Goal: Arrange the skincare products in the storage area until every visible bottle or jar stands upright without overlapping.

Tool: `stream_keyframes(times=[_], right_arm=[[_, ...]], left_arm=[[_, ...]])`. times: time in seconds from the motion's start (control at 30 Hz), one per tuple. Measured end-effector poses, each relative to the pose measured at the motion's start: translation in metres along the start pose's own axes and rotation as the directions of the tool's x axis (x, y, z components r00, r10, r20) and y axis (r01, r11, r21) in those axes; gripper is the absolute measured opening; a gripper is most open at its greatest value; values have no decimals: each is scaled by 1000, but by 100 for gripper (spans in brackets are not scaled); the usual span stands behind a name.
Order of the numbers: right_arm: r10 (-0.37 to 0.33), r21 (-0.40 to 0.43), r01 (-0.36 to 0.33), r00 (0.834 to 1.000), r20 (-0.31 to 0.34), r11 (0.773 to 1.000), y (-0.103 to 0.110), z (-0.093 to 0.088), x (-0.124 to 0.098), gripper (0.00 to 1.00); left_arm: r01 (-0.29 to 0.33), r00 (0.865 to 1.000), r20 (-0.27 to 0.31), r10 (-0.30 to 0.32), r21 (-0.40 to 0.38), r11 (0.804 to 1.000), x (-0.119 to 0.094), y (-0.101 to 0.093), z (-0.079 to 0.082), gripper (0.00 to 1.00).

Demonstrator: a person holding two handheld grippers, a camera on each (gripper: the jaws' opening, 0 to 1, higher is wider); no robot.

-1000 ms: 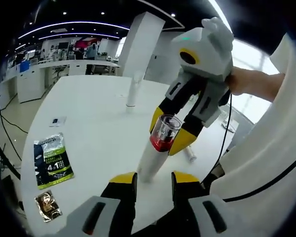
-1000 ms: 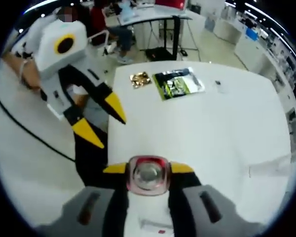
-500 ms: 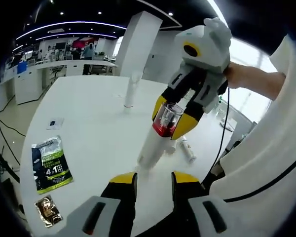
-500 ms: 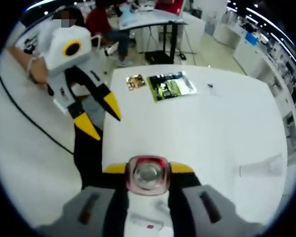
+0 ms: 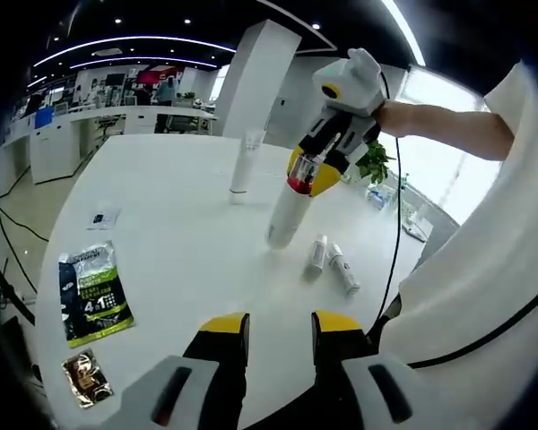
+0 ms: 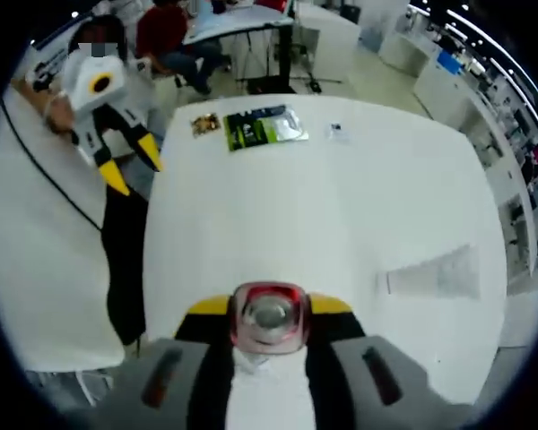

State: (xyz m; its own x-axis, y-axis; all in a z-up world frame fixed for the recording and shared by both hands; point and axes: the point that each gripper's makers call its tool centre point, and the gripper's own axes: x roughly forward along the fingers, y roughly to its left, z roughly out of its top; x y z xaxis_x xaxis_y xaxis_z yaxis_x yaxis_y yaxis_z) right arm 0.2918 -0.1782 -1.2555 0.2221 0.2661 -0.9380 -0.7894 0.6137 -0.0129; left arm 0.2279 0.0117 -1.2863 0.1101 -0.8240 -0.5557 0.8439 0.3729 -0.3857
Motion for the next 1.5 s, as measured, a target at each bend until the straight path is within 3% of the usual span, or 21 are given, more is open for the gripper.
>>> stream_keyframes(times=[0.1, 0.27, 0.47, 0.77, 0.97, 1.5], right_arm=[[-2, 10, 2, 1000, -8, 1000, -15, -8, -4, 27], [-20, 57, 21, 1000, -16, 998, -59, -29, -10, 27], [-47, 43, 48, 998, -33, 998, -98, -47, -14, 27], [-29, 58, 31, 999, -36, 998, -137, -64, -12, 27], [-12, 45, 13, 999, -29, 999, -148, -66, -9, 27], [38, -13, -38, 999, -4, 999, -162, -58, 6, 27]], left_arm=[[-7, 1000, -1, 7, -8, 1000, -1, 1, -1, 28], [-24, 1000, -8, 24, -16, 1000, -5, 2, -4, 28], [-58, 998, -13, 57, -40, 998, -10, 8, -8, 28], [-101, 995, -33, 99, -73, 992, -20, 11, -22, 28], [-135, 991, -32, 132, -127, 983, -23, 17, -26, 28], [-178, 984, -36, 175, -135, 975, -24, 16, -27, 28]])
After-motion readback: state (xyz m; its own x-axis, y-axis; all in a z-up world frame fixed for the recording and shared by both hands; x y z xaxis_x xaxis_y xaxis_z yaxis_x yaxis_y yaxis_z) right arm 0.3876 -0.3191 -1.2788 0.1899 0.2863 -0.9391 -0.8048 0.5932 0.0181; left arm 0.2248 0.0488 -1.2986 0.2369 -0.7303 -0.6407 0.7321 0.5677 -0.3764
